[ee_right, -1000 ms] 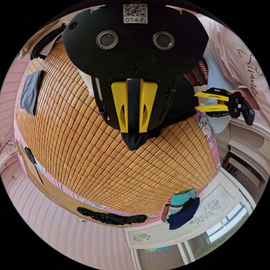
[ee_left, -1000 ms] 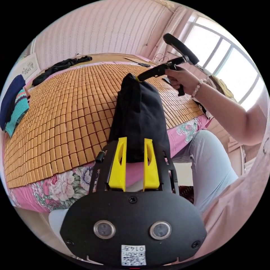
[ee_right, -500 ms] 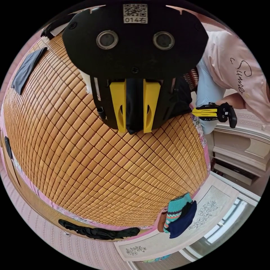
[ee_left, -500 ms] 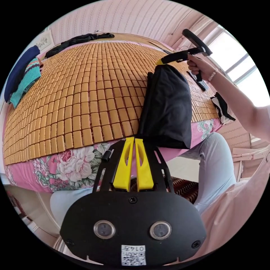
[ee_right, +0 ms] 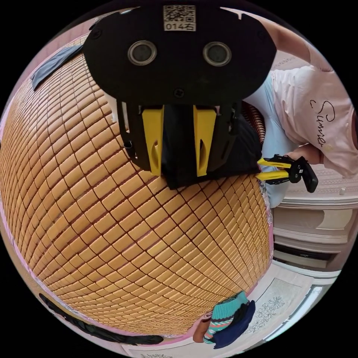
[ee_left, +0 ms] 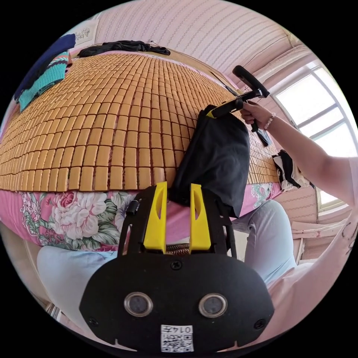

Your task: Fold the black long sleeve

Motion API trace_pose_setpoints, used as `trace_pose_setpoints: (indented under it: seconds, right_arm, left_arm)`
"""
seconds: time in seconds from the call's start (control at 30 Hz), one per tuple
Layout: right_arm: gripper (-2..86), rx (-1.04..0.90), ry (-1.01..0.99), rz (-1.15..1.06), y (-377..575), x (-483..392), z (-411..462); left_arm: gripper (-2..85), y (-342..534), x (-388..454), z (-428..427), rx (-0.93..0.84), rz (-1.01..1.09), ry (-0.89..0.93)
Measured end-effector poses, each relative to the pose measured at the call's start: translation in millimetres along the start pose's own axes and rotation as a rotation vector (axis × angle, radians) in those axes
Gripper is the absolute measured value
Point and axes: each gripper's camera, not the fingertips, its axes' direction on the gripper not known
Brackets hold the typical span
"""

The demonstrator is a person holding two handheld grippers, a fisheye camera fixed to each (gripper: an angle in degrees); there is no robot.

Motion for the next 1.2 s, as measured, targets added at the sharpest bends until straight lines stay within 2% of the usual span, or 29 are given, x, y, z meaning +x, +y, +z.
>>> trace_pose_setpoints:
  seconds: [0.1, 0.23, 0.5, 0.63, 0.73, 0.83, 0.93, 1.03, 1.2]
  right_arm:
    - [6.9, 0.043, -0.047, -0.029, 14.7, -5.0, -11.8]
    - [5.6, 0.069, -0.07, -0.02, 33.2, -6.9, -23.1]
    - [3.2, 0.427, -0.139, 0.013, 132.9, -33.4, -87.6]
    - [2.8, 0.513, -0.117, 0.002, 173.8, -55.6, -112.4]
    - [2.7, 0.515, -0.081, -0.013, 187.8, -69.2, -122.9]
    - [2.6, 0.512, -0.07, -0.041, 194.8, -78.8, -132.2]
    - [2.6, 0.532, -0.096, -0.068, 204.3, -86.7, -143.6]
    - [2.6, 0.558, -0.114, -0.107, 218.2, -98.9, -156.7]
    - [2.5, 0.602, -0.118, -0.131, 255.4, -121.6, -181.1]
  left_arm:
    - [6.5, -0.8, 0.6, 0.7, -0.009, 0.005, -0.024]
    - [1.5, 4.0, 1.8, 4.2, -0.037, 0.02, 0.003]
    - [-0.7, 20.4, 10.1, -15.6, 0.008, 0.05, 0.06]
    - [0.9, 24.1, 13.8, -21.0, 0.04, 0.046, 0.066]
    - [8.5, 24.0, 12.3, -23.4, 0.056, 0.014, 0.104]
    - [12.1, 24.5, 18.2, -30.9, 0.147, 0.006, 0.087]
    - [13.4, 17.9, 29.8, -16.1, 0.102, 0.041, 0.041]
    - [10.3, 22.4, 42.5, 0.1, 0.027, 0.079, 0.016]
    - [0.4, 40.9, 54.1, -11.7, 0.059, 0.142, 0.049]
